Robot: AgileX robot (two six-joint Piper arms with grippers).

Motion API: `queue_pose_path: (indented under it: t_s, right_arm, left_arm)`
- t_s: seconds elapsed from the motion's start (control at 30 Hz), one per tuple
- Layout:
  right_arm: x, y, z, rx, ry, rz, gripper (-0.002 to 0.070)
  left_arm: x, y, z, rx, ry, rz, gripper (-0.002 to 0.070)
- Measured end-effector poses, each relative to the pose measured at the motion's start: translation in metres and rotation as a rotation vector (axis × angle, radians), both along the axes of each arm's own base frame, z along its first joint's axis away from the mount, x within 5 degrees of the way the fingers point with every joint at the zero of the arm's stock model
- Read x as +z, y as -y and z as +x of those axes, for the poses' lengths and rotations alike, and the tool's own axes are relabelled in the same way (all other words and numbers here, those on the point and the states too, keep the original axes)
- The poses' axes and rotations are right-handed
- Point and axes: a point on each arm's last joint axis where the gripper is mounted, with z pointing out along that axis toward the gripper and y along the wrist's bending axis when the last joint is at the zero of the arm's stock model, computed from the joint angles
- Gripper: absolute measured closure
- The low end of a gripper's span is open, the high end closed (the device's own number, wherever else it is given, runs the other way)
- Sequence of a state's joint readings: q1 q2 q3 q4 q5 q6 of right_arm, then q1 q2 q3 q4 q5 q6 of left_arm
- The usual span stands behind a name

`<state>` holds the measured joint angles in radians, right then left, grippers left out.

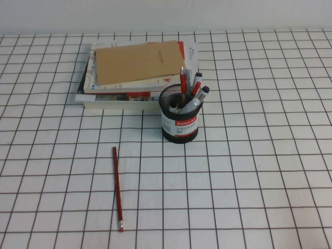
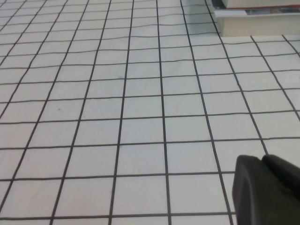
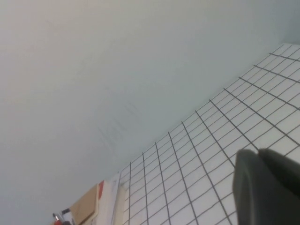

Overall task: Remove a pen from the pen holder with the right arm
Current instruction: 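Take a marker out of the pen holder and lay it on the table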

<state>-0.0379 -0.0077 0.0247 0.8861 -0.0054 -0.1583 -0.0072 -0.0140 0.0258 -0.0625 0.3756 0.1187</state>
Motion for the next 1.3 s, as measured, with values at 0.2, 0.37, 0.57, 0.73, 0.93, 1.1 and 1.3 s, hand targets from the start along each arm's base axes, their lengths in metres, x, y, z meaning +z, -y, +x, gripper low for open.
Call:
queue_pose_path:
  t_s: [0.2,0.37,0.57,0.73,0.93,1.1,1.3]
  right_arm:
    - [-0.003,-0.004,0.0,0.048,-0.038,0.006,0.0692]
    - [0.016,-0.017,-0.002,0.18,-0.082,-0.08,0.0692]
    - [0.059,-0.028,0.015,0.326,-0.213,-0.214,0.0692]
    - [0.075,-0.032,0.05,0.431,-0.376,-0.29,0.0692]
    - [0.081,-0.035,0.091,0.532,-0.508,-0.353,0.0692]
    - [0.083,-0.036,0.114,0.567,-0.555,-0.374,0.0692]
    - [0.087,-0.064,0.137,0.678,-0.556,-0.462,0.0692]
  left_arm:
    - [0.0,0.0,0.0,0.0,0.0,0.0,0.0679]
    - [0.0,0.0,0.0,0.0,0.0,0.0,0.0679]
    - [0.0,0.0,0.0,0.0,0.0,0.0,0.0679]
    - [0.0,0.0,0.0,0.0,0.0,0.0,0.0679]
    - [0.0,0.0,0.0,0.0,0.0,0.0,0.0679]
    - [0.0,0.0,0.0,0.0,0.0,0.0,0.0679]
    - [0.0,0.0,0.0,0.0,0.0,0.0,0.0679]
